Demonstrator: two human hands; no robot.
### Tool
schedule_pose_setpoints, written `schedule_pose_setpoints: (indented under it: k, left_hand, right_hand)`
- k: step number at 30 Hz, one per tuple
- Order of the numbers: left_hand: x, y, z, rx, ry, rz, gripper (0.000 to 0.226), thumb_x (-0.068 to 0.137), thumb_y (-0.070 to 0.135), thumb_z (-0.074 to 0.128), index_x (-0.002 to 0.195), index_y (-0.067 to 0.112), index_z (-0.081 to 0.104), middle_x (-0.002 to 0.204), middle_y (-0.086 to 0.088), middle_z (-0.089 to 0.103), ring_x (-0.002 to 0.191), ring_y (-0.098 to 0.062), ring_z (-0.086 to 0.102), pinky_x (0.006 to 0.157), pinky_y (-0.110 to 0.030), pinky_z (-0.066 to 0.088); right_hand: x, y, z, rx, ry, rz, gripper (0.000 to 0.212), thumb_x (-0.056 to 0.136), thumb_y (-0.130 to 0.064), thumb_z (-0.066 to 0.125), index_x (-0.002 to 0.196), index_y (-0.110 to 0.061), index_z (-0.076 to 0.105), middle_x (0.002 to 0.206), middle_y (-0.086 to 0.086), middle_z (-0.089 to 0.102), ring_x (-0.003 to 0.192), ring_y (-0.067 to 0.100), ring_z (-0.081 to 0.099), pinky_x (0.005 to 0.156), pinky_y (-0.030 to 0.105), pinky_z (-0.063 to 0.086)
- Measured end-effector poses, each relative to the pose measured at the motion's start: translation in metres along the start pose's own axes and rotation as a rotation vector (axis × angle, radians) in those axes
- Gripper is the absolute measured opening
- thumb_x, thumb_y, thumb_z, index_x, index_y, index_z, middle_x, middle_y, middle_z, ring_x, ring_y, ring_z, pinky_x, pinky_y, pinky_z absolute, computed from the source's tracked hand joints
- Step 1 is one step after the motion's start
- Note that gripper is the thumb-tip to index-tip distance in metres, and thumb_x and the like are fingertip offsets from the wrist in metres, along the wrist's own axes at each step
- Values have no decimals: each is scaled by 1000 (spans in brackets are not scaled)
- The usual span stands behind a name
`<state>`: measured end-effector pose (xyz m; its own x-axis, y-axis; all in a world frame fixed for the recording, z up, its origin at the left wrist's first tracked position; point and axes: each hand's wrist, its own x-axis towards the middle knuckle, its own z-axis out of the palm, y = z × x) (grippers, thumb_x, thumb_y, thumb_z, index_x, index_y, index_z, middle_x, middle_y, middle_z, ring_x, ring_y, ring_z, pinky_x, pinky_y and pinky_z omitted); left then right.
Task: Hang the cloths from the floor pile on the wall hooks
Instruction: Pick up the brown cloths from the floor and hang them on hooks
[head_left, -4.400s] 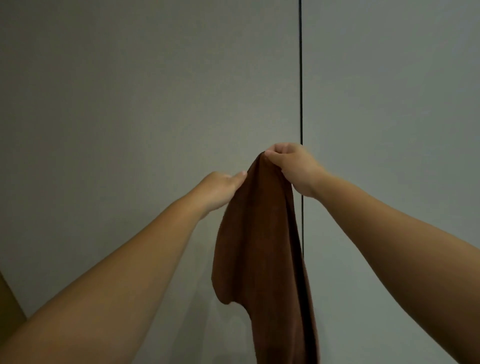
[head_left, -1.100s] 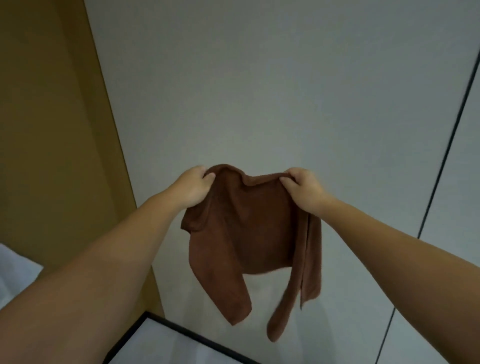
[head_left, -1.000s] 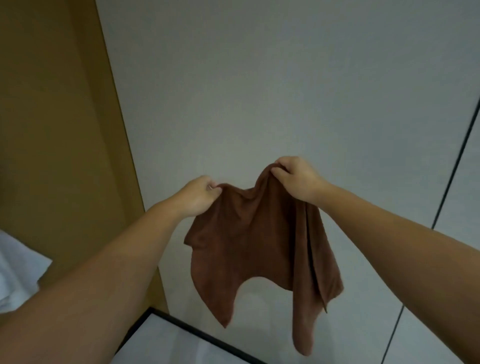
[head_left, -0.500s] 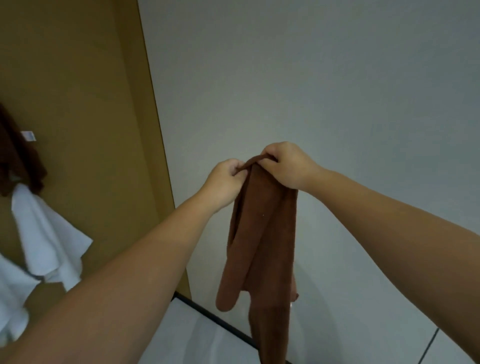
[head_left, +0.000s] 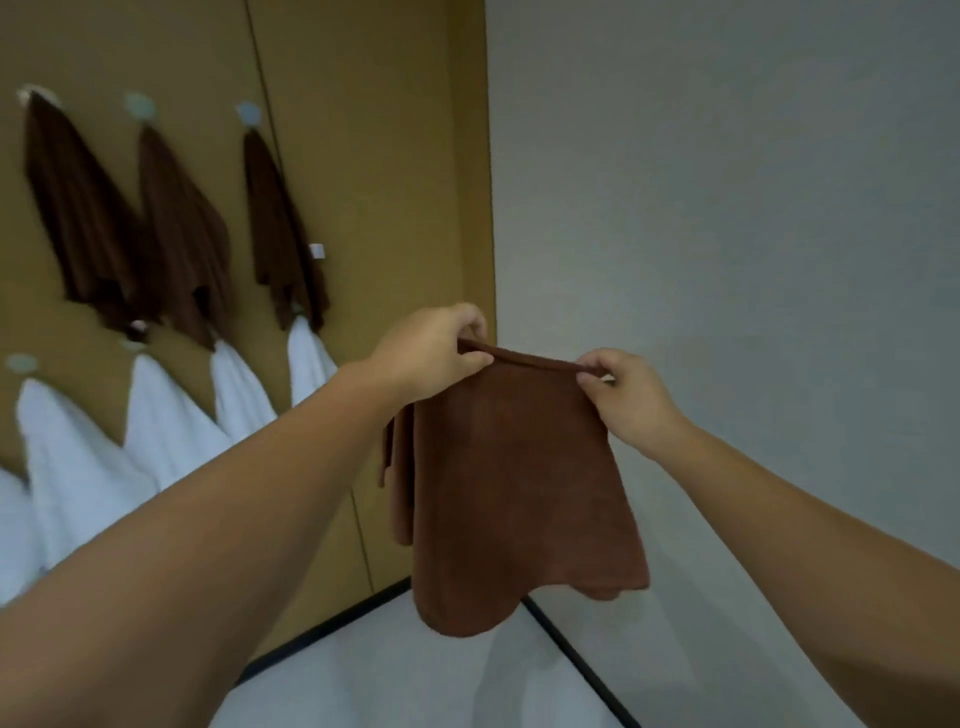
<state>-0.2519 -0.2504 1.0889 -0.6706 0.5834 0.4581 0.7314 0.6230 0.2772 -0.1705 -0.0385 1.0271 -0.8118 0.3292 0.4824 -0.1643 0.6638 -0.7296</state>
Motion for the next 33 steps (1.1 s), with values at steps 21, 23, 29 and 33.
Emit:
schedule_pose_setpoints:
  k: [21,23,29,33]
  left_hand:
    - [-198,-198,-164,-188,297,-570,21,97,19,46,79,17,56,72,3,56,64,-8,51,57,-16,41]
    - [-212,-229,-178,-338,305,-591,17,97,11,43,91,14,59,76,0,61,65,-9,54,61,-17,44]
    - [-237,-309,-214,-416,247,-627,23,91,3,41,88,17,59,76,4,60,68,-8,56,64,-19,45]
    - [-232,-350,-230,-491,305,-602,13,94,7,46,99,13,57,77,4,61,64,-2,58,63,-16,47]
  right_hand:
    - [7,-238,242,146,-448,-591,20,93,-17,55,82,-11,70,79,-5,66,74,6,58,66,16,40]
    - [10,-269,275,187,-489,-577,22,93,-18,54,82,-9,72,78,-7,67,75,4,60,67,17,44]
    - [24,-344,363,206,-499,-603,26,93,-18,54,77,-3,68,76,0,67,72,10,60,65,15,42]
    - [46,-377,413,219,-514,-605,27,93,-20,54,69,-14,67,70,-10,64,73,8,61,69,26,47]
